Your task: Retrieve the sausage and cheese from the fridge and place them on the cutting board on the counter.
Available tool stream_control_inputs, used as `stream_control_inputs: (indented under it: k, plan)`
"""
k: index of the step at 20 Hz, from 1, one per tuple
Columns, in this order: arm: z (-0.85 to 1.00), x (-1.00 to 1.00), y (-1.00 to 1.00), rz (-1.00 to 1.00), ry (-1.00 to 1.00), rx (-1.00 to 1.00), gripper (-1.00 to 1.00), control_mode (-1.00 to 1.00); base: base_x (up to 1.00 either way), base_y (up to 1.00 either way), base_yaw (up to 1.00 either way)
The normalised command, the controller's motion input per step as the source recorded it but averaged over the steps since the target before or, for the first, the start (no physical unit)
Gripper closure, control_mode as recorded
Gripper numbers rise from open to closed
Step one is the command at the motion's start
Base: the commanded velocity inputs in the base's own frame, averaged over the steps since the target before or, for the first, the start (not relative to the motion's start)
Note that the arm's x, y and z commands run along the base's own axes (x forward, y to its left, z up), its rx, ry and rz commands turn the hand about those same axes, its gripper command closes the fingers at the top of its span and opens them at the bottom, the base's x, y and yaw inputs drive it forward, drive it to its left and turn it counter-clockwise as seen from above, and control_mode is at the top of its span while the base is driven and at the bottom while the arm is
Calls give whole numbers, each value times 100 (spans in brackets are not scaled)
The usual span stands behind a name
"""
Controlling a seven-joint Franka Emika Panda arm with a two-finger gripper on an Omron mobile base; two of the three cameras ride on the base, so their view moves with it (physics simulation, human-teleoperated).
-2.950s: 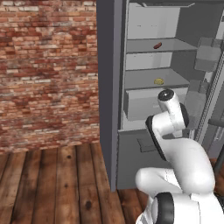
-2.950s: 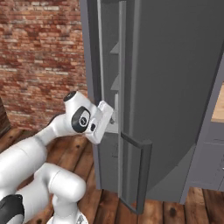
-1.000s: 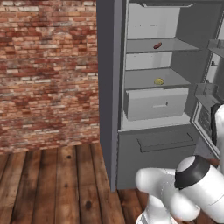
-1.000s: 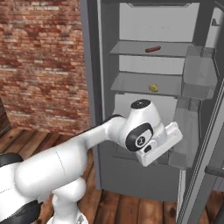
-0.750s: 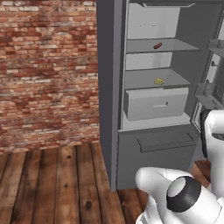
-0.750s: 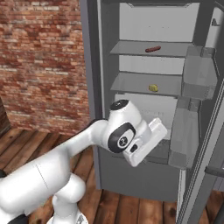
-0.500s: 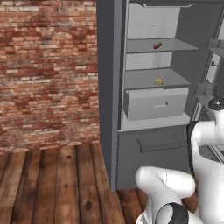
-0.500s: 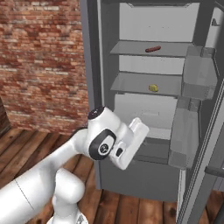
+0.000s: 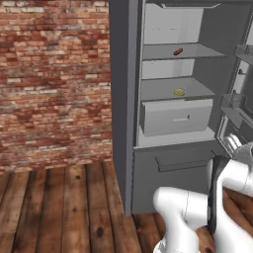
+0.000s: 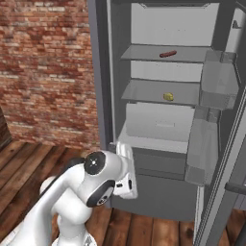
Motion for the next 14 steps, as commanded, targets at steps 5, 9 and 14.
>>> stream_control_inputs:
  k: [5,9,14]
  plan:
    - [20,0,47,59,23,-7,-100,-100,0,0,0]
    - [34,0,50,43,24,-15,-100,-100,0,0,0]
    - [11,0,52,28,8,-21,-100,-100,0,0,0]
